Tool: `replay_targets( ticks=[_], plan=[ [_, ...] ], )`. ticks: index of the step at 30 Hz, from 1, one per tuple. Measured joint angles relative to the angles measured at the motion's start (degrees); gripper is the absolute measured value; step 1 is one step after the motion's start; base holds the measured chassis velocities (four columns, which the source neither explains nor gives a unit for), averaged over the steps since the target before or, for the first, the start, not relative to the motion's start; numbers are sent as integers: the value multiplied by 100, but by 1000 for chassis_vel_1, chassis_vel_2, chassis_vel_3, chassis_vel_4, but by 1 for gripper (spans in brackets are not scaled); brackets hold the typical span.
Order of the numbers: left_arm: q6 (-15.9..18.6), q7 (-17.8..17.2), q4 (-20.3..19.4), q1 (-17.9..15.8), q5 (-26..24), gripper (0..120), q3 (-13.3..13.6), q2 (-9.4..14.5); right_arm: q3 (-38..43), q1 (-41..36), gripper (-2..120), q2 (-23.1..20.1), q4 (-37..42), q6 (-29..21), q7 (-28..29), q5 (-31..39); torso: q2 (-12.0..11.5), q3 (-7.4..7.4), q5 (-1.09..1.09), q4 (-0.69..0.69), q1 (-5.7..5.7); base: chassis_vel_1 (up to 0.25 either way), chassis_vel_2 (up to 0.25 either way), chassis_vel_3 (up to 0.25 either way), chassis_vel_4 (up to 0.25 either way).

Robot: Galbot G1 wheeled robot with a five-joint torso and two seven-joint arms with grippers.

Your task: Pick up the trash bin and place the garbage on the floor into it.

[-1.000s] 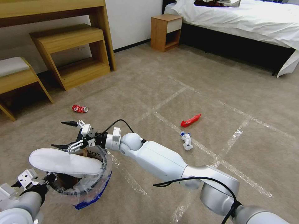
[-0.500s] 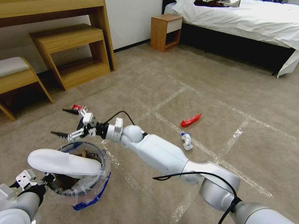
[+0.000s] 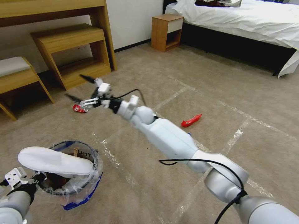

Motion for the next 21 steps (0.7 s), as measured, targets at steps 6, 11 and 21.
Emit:
replay_targets(
  ticks=[6,11,21],
  plan=[
    [-7,-116,0,-37,-240,0,-75,52,328,-431,100,-296,-119,18,494,-666,0,1,0,2,0,0,0,0,0],
    [-8,-214,1,-28,-436,0,-161,117,1055,-1147,100,-528,220,-97,1442,-936,0,0,1,2,0,0,0,0,0],
    [7,-183,9,10,-376,0,-73,68,3033,-3213,100,-1293,1917,-836,2839,-1277,0,-1,0,-1,0,0,0,0,0]
  ],
)
